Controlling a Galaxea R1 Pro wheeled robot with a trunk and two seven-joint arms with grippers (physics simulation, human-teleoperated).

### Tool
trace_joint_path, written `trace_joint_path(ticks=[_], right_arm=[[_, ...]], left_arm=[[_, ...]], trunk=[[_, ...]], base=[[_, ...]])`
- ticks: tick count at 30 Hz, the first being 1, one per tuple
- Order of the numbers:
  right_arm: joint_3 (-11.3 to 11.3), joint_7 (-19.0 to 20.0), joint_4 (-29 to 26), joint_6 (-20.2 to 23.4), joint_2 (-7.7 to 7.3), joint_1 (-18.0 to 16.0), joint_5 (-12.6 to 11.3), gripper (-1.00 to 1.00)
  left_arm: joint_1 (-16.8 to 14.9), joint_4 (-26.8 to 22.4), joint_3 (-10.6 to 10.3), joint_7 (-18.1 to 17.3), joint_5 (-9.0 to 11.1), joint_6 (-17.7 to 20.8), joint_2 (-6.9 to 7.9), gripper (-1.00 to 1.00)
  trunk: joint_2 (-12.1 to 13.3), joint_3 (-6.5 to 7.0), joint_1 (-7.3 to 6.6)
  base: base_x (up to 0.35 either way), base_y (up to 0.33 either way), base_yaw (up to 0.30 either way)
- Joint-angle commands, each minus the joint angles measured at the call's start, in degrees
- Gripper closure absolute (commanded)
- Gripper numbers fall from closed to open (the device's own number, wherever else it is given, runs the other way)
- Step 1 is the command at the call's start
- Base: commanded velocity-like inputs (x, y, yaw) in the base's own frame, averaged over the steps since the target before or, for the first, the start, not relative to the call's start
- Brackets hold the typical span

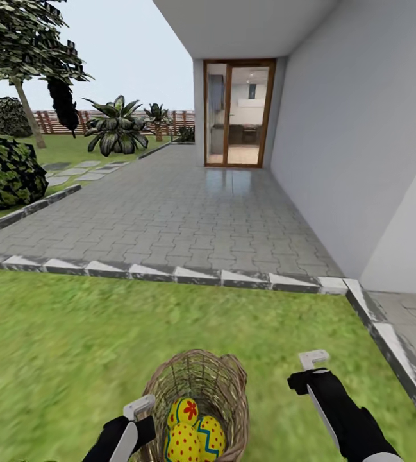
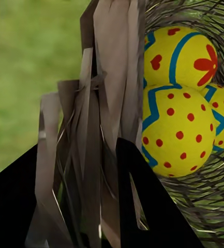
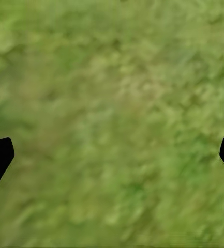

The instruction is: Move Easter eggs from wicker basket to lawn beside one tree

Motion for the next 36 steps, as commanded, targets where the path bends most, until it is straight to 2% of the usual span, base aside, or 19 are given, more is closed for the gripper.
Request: trace_joint_path(ticks=[1,6,10,15,32,36], right_arm=[[0.20,-0.13,-0.05,0.39,-0.08,-0.01,0.21,-1.00],[0.28,-0.14,0.20,0.43,0.37,-0.01,0.14,-1.00],[0.59,-0.16,2.41,0.36,0.52,-0.01,0.26,-1.00],[2.09,-0.22,2.72,0.35,0.41,-0.01,0.28,-1.00],[2.11,-0.22,2.89,0.35,0.33,-0.01,0.19,-1.00],[1.89,-0.22,4.86,0.28,0.17,-0.01,0.10,-1.00]], left_arm=[[-0.03,-0.14,0.12,0.40,0.46,0.17,-0.02,1.00],[-0.03,-0.48,0.12,0.40,0.46,0.22,0.00,1.00],[-0.03,-0.54,0.12,0.40,0.46,0.20,0.00,1.00],[-0.03,-0.67,0.11,0.43,0.46,0.26,0.00,1.00],[-0.12,-0.67,0.12,0.59,0.52,0.26,-0.01,1.00],[-0.12,-0.62,0.12,0.60,0.55,0.26,-0.06,1.00]], trunk=[[0.39,0.13,-0.23],[2.39,1.03,-1.33],[4.00,1.75,-2.21],[6.00,2.65,-3.30],[12.82,5.70,-7.04],[14.43,6.42,-7.92]], base=[[0.007,0.000,0.257],[0.001,0.000,0.292],[0.000,0.000,0.299],[0.000,0.000,0.299],[0.000,0.000,0.299],[0.000,0.000,0.299]])
